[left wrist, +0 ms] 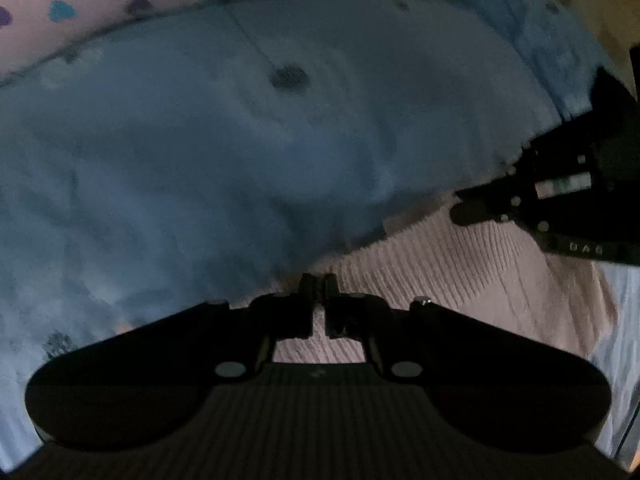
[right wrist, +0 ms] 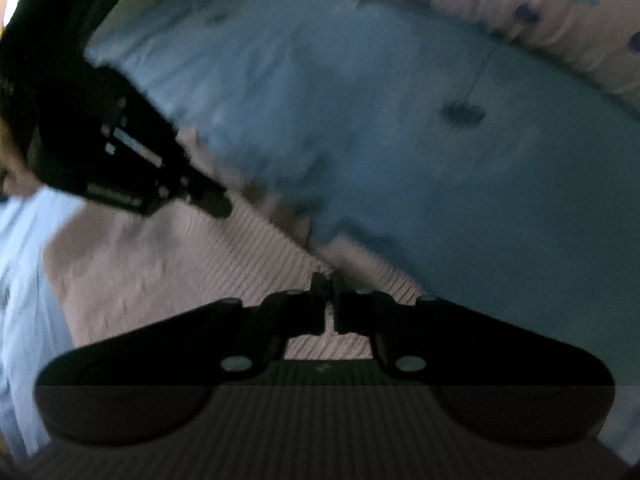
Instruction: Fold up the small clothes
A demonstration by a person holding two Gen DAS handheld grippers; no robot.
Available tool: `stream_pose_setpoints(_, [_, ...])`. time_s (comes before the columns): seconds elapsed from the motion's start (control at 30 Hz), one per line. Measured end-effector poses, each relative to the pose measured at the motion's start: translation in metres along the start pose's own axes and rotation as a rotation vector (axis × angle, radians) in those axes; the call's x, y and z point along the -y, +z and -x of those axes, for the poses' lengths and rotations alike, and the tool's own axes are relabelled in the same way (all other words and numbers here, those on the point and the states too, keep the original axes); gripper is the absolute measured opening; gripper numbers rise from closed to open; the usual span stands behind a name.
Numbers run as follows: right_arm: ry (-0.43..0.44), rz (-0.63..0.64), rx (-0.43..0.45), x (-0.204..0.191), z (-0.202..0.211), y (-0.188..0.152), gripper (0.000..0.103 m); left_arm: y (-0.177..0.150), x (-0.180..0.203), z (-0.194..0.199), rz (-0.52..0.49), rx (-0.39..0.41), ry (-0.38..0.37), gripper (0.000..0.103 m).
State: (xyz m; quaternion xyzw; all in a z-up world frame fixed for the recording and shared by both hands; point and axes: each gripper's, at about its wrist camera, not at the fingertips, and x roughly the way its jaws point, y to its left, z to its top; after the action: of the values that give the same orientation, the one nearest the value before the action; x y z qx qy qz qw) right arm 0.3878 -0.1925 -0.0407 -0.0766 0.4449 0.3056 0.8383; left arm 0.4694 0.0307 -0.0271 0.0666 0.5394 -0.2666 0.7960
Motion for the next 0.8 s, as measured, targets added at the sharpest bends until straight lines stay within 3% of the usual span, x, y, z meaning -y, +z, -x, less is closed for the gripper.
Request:
stream_pose_setpoints(0.1, [-0.037, -0.018, 0.015, 0.007, -0.007, 0.007, 0.006, 0.009, -0.007, -0.015, 0.032, -0.014, 0.021, 0.006])
stream_pose_setpoints(0.3, [-0.086, -0.056, -0.076, 0.01, -0.052, -0.003, 0.006, 0.0, -0.001, -0.054, 0.027, -0.072, 0.095, 0.006])
stream_pose_setpoints(0.37, [-0.108, -0.063, -0.068, 0.008, -0.058, -0.009, 0.007, -0.002, 0.001, -0.057, 0.028, -0.064, 0.113, 0.007])
stream_pose_setpoints(0.53, [-0.175, -0.214, -0.01, 0.005, -0.028, -0.009, 0.009, 0.0, -0.006, -0.036, 0.152, -0.066, 0.095, 0.011])
stream_pose_setpoints(0.63, [-0.246, -0.299, 0.082, -0.004, 0.012, -0.024, 0.01, -0.011, -0.009, -0.009, 0.222, -0.04, 0.088, 0.025])
stream_pose_setpoints(0.7, [-0.269, -0.357, 0.096, -0.006, 0.035, -0.043, 0.01, -0.023, -0.012, 0.01, 0.259, -0.023, 0.104, 0.043])
stream_pose_setpoints(0.8, [-0.315, -0.425, 0.076, -0.006, 0.061, -0.077, 0.01, -0.043, -0.017, 0.031, 0.273, -0.011, 0.117, 0.048])
